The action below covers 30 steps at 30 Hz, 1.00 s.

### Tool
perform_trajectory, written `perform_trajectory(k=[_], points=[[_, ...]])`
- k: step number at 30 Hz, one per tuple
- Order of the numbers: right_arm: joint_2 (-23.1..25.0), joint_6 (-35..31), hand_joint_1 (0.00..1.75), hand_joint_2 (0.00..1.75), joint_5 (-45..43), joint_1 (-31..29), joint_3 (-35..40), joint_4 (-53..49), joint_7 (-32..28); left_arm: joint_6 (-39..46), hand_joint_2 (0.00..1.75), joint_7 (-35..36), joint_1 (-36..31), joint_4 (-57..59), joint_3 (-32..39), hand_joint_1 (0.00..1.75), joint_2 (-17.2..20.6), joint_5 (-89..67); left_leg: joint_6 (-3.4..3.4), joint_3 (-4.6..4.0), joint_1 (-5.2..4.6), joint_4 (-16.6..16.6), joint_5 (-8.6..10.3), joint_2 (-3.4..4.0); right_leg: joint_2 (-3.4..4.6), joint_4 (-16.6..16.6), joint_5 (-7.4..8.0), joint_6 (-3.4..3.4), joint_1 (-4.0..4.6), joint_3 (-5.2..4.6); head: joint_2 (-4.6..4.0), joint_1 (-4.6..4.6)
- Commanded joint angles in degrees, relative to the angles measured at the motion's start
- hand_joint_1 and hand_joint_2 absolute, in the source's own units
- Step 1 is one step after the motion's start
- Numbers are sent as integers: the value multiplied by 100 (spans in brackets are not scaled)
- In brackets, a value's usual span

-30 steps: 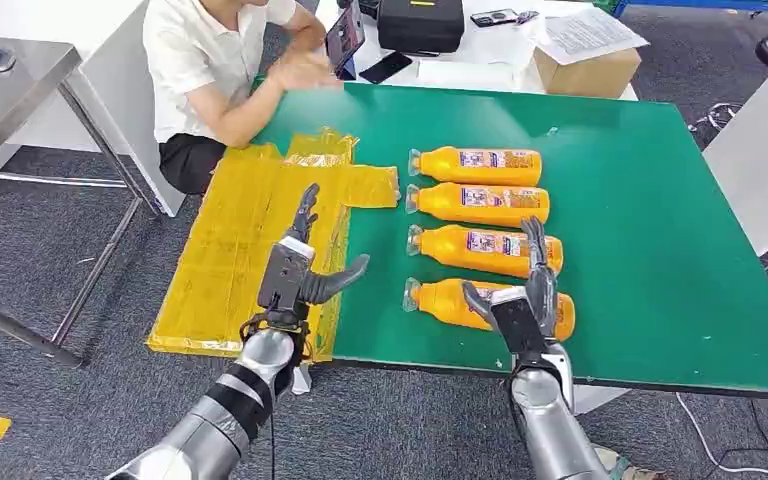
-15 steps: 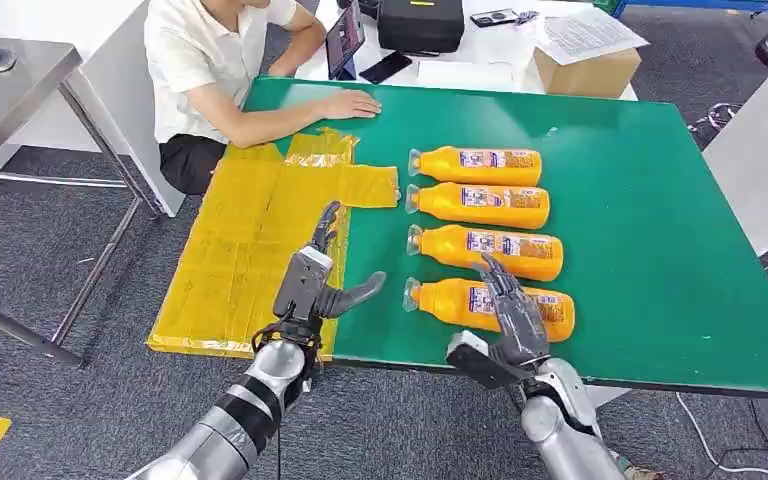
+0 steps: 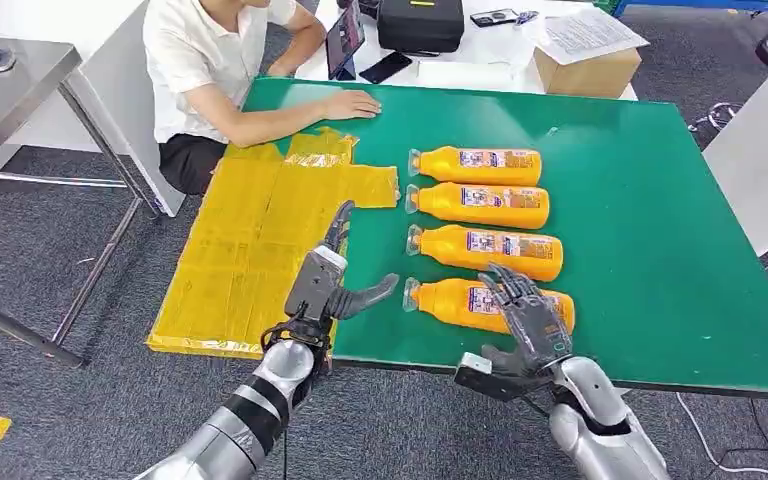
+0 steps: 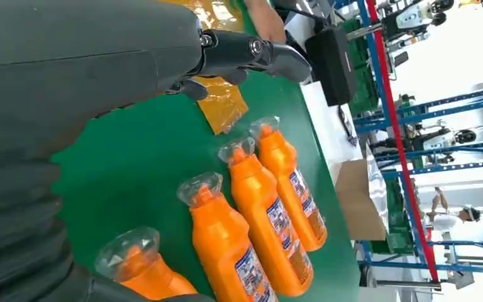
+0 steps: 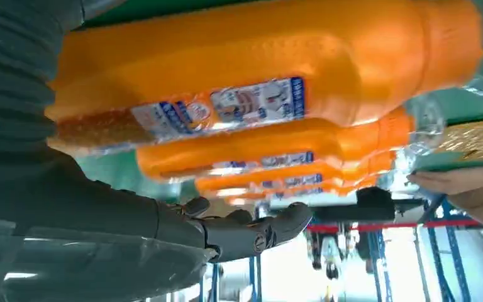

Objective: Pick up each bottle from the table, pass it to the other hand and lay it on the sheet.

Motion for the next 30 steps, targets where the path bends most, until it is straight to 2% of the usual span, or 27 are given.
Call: perform_trajectory(k=[1,12,15,18,24,30], points=[[-203,-256,0,175,408,-224,328,91,383,57,175,72,-56,-5,5,0,60,-120,-10,19,2,-2,-7,11,14,-1,-4,-11,2,15,0,2],[-213,-44,0,175,618,-89,142,276,910,67,175,143,98,-135,116,0,85,-205,-12,27,2,-6,-9,8,10,-4,-7,-12,2,24,0,0],[-187,515,0,175,234,29,-84,357,1023,24,175,195,207,-252,172,0,132,-223,-12,29,2,-8,-8,4,6,-6,-8,-13,2,26,0,0],[-214,706,0,175,252,-47,-156,703,1147,-1,175,233,235,-298,163,0,151,-270,-12,28,4,-7,-9,1,3,-6,-8,-12,4,27,0,2],[-198,666,0,175,370,-353,-319,1400,1378,65,175,219,275,-352,185,0,179,-282,-14,35,5,-7,-9,11,14,-8,-5,-15,5,32,0,0],[-194,575,0,175,408,-461,-438,1595,1312,66,175,228,295,-457,224,0,240,-276,-6,23,3,-5,-2,5,6,-9,0,-7,3,23,0,0]])
